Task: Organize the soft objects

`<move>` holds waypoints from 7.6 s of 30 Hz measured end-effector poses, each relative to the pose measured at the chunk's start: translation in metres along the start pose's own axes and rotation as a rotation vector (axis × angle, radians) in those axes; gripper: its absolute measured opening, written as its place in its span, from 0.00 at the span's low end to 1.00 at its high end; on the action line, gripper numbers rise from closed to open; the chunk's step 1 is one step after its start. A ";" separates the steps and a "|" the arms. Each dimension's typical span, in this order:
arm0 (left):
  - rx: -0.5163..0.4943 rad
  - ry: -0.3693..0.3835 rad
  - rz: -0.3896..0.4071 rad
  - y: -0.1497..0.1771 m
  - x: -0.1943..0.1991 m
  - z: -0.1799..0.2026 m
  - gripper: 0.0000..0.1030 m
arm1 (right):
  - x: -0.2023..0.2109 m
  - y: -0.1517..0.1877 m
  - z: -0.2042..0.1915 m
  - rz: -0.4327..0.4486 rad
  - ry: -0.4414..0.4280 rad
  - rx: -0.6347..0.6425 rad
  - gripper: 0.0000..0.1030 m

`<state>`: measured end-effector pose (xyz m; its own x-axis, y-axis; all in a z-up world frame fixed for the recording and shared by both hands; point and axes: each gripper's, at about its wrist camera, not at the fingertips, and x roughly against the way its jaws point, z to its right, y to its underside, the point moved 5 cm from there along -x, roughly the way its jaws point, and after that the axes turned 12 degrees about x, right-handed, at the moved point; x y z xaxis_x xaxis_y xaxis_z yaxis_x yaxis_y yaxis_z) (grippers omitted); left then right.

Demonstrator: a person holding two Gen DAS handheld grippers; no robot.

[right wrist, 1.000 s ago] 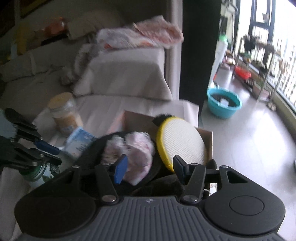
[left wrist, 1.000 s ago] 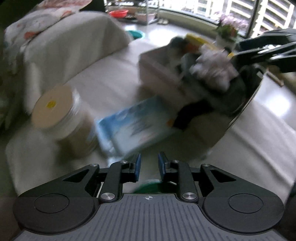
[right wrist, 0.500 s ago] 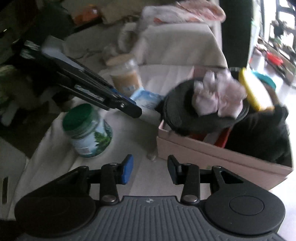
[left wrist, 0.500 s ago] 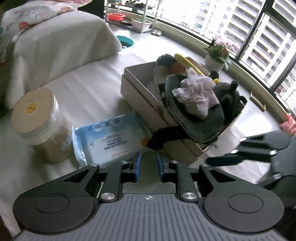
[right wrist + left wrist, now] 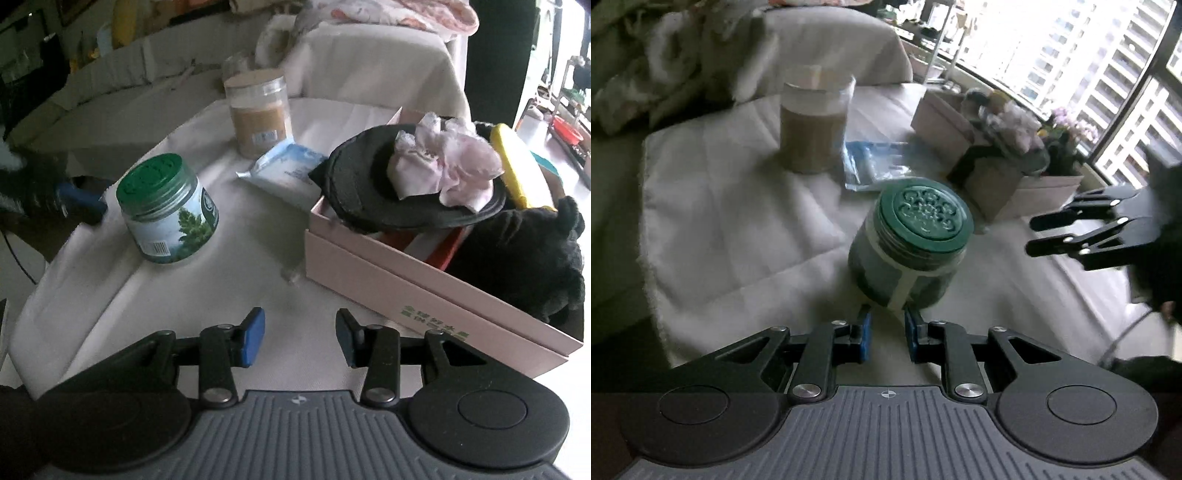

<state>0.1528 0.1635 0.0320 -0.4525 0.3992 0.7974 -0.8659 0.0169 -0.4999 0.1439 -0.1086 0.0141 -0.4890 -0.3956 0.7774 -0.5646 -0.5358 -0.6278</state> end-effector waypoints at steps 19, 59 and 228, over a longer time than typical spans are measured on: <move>0.047 0.172 0.051 -0.026 -0.033 0.018 0.20 | 0.053 -0.094 0.023 0.019 -0.027 0.099 0.73; 0.530 0.126 0.300 0.003 0.018 -0.085 0.20 | -0.090 -0.181 0.033 -0.418 -0.258 0.122 0.30; -0.075 -0.205 0.345 0.000 -0.103 0.132 0.19 | 0.011 0.135 0.053 0.375 -0.369 -0.605 0.26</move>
<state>0.1715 0.0016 -0.0051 -0.7535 0.2027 0.6254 -0.6412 -0.0165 -0.7672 0.0977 -0.2251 -0.0599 -0.5258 -0.7471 0.4066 -0.7207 0.1374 -0.6795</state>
